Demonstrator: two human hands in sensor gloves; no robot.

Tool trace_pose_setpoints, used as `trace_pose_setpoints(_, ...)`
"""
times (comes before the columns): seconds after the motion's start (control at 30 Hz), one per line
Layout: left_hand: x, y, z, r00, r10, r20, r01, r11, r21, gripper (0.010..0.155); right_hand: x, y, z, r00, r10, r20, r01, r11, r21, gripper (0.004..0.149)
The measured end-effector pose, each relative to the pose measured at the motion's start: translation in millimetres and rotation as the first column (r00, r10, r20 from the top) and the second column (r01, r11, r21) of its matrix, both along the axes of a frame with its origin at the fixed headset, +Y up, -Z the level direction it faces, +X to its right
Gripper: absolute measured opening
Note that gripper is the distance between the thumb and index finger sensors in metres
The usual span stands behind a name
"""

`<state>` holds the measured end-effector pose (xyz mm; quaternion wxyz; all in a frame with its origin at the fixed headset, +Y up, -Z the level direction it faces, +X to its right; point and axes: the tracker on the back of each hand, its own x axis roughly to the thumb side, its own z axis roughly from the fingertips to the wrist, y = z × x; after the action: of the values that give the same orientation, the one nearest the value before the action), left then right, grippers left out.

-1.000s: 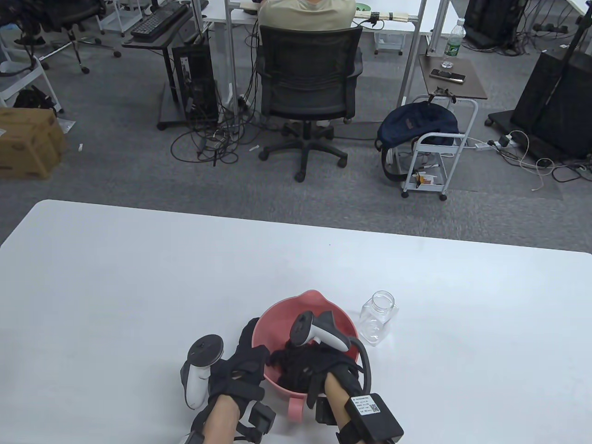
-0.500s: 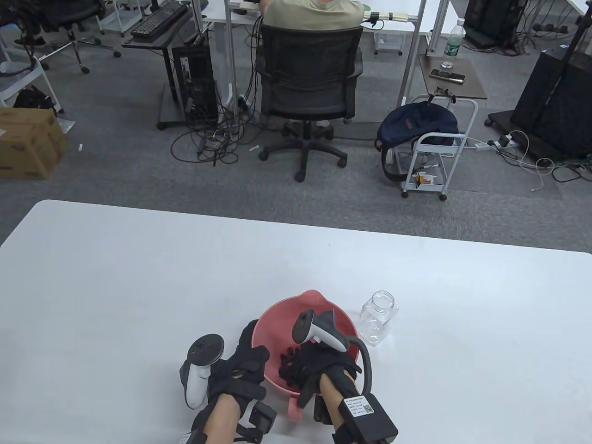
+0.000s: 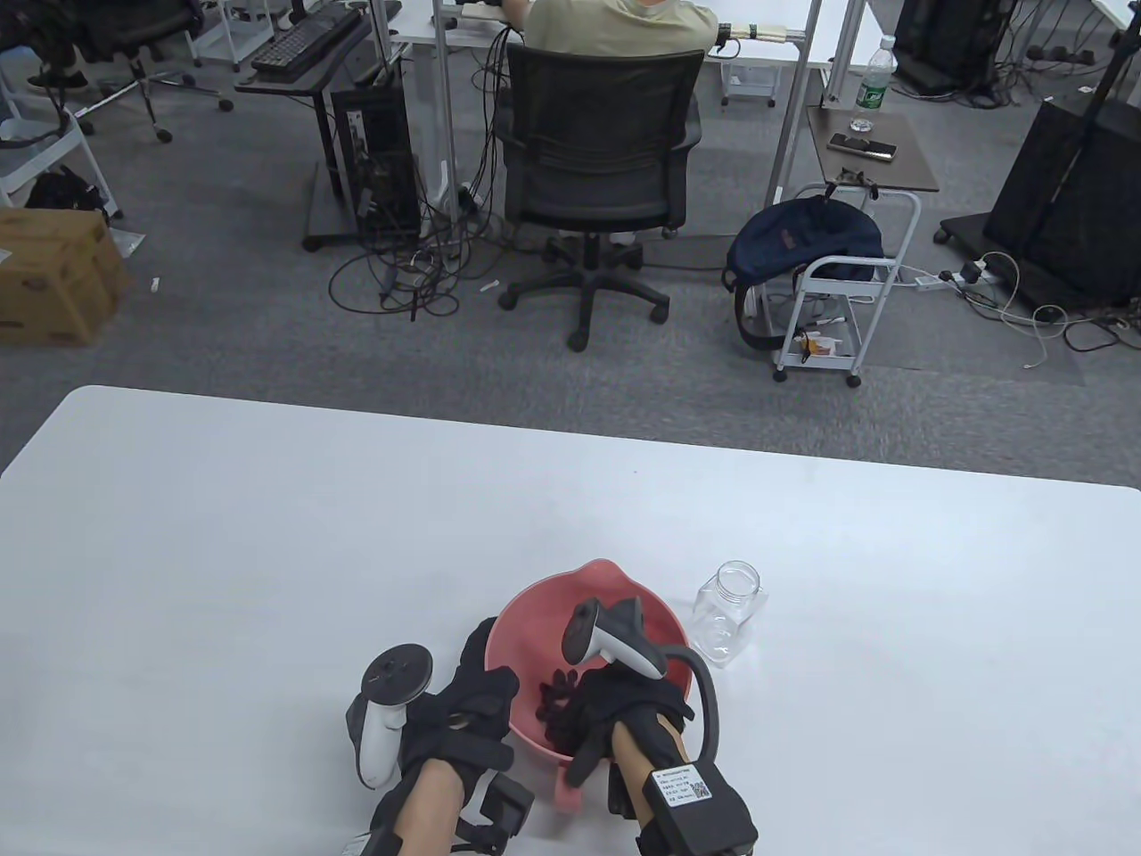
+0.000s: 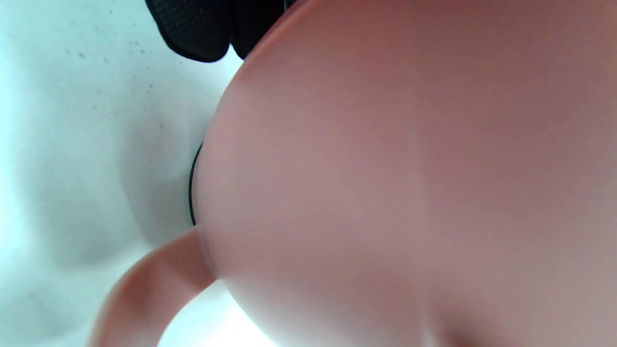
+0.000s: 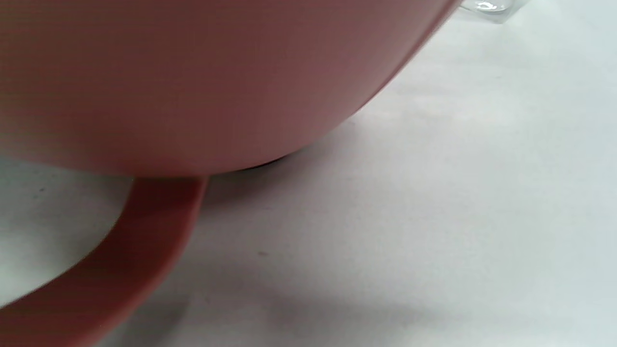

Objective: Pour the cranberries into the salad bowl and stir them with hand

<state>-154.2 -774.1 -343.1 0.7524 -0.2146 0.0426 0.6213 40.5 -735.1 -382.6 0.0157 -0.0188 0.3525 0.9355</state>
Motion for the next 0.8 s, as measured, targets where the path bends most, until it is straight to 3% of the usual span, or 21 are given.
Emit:
trace_pose_setpoints(0.23, 0.9, -0.4, 0.6, 1.000, 0.006, -0.008, -0.006, 1.000, 0.004, 0.069, -0.8, -3.7, -0.1, 0.998, -0.070, -0.008, 0.069, 0.996, -0.054, 0.045)
trace_pose_setpoints(0.4, 0.1, 3.8, 1.3, 0.997, -0.068, -0.035, 0.068, 0.998, 0.005, 0.068, -1.5, -3.6, 0.5, 0.997, -0.073, -0.029, 0.071, 0.996, -0.058, 0.042)
trace_pose_setpoints(0.8, 0.3, 4.0, 1.5, 0.995, -0.087, -0.042, 0.087, 0.996, -0.005, 0.067, -2.3, -0.7, 1.5, 0.990, -0.130, -0.061, 0.128, 0.991, -0.041, 0.044)
